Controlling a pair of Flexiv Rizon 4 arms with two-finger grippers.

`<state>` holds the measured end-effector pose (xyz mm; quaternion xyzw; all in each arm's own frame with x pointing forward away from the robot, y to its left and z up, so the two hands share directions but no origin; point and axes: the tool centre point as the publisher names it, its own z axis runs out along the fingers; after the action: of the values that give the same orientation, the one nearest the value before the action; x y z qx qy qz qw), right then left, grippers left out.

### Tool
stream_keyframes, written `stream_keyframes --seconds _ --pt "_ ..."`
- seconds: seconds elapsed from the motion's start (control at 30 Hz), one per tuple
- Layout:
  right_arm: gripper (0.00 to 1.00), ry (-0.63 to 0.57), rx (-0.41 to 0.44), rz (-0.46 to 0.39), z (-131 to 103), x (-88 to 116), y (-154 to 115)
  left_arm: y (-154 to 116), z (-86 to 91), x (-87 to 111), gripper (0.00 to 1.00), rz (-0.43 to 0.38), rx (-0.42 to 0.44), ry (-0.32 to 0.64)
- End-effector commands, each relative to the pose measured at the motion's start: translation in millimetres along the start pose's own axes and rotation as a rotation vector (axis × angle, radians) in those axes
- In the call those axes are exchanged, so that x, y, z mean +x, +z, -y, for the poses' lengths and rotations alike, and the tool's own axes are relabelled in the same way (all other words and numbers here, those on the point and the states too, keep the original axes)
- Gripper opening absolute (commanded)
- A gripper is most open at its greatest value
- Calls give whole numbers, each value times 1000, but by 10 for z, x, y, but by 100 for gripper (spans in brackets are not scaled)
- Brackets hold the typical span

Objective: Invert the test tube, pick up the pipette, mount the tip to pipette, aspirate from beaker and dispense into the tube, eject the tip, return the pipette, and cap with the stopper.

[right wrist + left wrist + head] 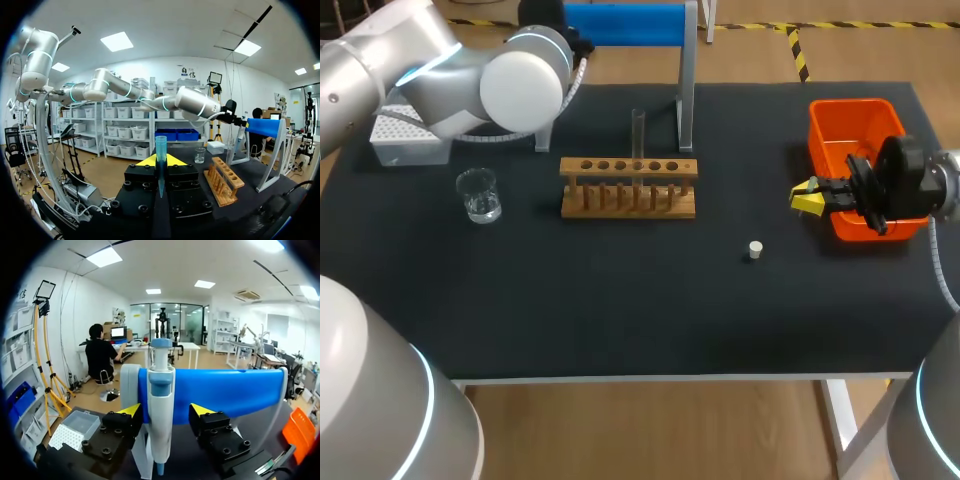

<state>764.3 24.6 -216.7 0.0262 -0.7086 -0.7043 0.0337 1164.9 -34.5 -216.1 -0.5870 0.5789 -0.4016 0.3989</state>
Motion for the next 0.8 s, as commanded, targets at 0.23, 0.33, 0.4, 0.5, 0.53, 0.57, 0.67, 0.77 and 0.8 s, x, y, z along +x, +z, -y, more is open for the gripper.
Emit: stream_keyframes --seconds 0.23,0.33,0.4,0.5,0.53,0.57,0.67,0.77,0.8 --pt "0 -1 1 -1 0 8 -6 65 7 4 65 -4 2 -4" --pt "0 -1 1 -1 0 8 -6 68 4 5 65 -4 1 -5" --pt "0 -1 1 -1 0 8 -6 69 1 6 64 -2 1 -5" --pt "0 -1 1 -1 0 8 -6 72 -1 7 64 -2 1 -6" --pt "0 -1 1 -1 0 8 -6 74 -2 7 65 -3 1 -6" --pt "0 -1 1 -1 0 8 -6 75 -3 8 65 -2 1 -6" --pt "0 -1 1 -1 0 8 -6 83 -6 5 62 -1 0 -8" --pt "0 -1 1 -1 0 8 -6 85 -7 3 46 -1 1 -9" --pt "0 -1 1 -1 0 8 -6 85 -7 3 44 -1 0 -9"
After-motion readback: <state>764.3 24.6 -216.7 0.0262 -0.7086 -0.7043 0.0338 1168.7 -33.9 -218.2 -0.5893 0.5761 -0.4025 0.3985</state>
